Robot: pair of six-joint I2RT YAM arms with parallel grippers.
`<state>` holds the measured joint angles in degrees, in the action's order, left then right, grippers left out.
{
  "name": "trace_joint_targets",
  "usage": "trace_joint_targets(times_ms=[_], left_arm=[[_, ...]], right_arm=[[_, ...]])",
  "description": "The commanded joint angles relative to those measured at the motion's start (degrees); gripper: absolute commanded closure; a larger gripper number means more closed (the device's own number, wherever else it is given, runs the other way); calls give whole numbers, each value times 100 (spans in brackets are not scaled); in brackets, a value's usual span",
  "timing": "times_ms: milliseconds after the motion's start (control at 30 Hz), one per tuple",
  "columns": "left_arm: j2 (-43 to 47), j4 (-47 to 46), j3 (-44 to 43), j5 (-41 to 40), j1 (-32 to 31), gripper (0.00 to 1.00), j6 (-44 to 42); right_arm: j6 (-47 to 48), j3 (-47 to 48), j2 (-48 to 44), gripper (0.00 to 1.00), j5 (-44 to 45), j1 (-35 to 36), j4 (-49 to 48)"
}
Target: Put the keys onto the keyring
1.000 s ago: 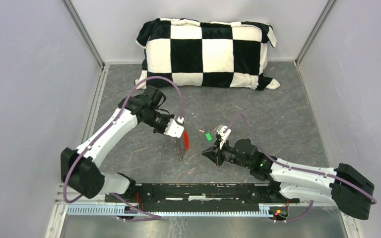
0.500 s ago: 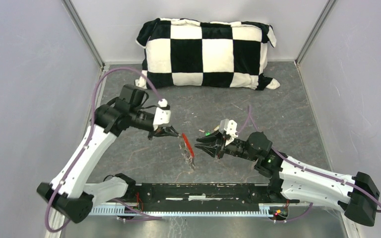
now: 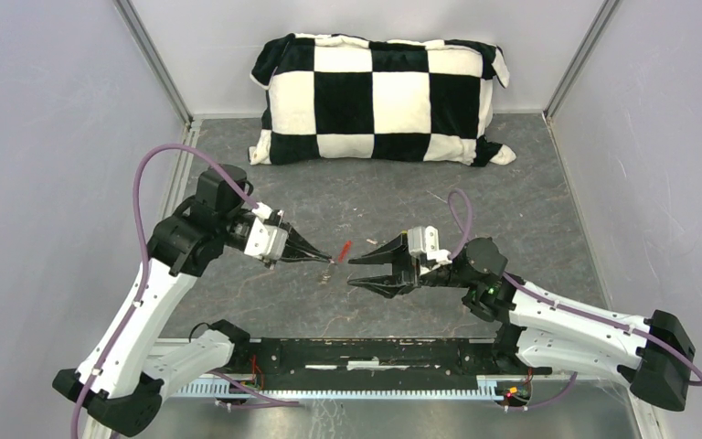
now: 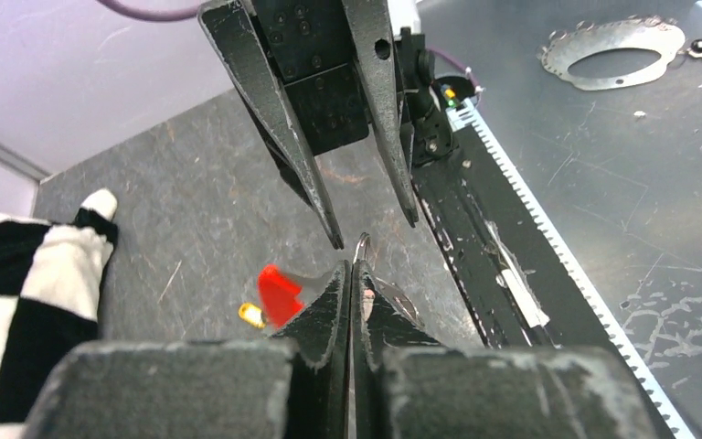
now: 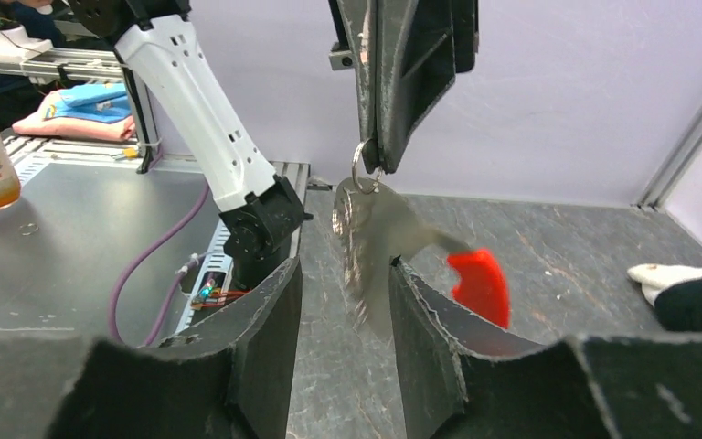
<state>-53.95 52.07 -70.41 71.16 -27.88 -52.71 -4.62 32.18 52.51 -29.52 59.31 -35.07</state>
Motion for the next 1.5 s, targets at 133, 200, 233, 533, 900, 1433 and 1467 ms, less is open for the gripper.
trace_joint_targets(times_ms=[133, 200, 233, 533, 900, 1433, 1467], left_arm=[[-174, -287, -284, 925, -107, 98, -879], [-239, -286, -297, 968, -148, 98, -936], [-271, -290, -298, 989, -169, 98, -953], [-593, -250, -350, 1076, -236, 98, -799], [-666, -251, -331, 713, -238, 98, -554], [-146, -2822, 598, 307, -244, 98, 2169], [-147, -2755, 603, 295, -242, 98, 2129]], right_arm=[[412, 229, -308, 56, -277, 50, -483], [415, 238, -370, 56, -153, 48, -475], [413, 251, -373, 57, -85, 45, -467], [614, 389, -246, 57, 86, 103, -419], [642, 627, -73, 60, 604, 169, 43], [512, 813, 35, 94, 1323, 231, 467], [515, 799, 9, 98, 1375, 232, 479]])
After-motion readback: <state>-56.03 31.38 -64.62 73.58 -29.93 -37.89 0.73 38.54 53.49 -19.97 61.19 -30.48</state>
